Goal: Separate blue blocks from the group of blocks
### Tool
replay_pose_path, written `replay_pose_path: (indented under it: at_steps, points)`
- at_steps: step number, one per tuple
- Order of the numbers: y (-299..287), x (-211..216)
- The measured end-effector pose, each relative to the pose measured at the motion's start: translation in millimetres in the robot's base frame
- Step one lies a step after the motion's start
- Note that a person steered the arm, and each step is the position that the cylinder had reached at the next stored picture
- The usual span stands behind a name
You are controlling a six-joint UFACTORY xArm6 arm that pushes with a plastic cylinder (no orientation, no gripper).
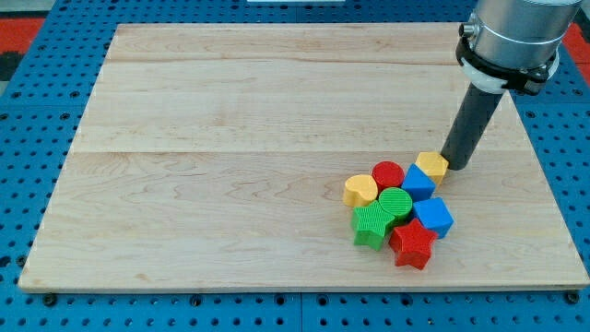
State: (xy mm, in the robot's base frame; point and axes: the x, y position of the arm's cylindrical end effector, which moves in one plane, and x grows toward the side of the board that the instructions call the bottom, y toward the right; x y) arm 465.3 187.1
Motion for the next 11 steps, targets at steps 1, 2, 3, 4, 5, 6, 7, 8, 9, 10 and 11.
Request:
replay_pose_path:
  at_steps: [1, 2, 3, 4, 5, 6, 7, 8, 9, 10, 11]
  points:
    - [1, 0]
    - [24, -22]
    - [99, -29]
    - [133, 46]
    - [98, 136]
    - [65, 152]
    - [-10, 149]
    - [-41, 115]
    - [-45, 64]
    - [-48, 12]
    - [-55, -28]
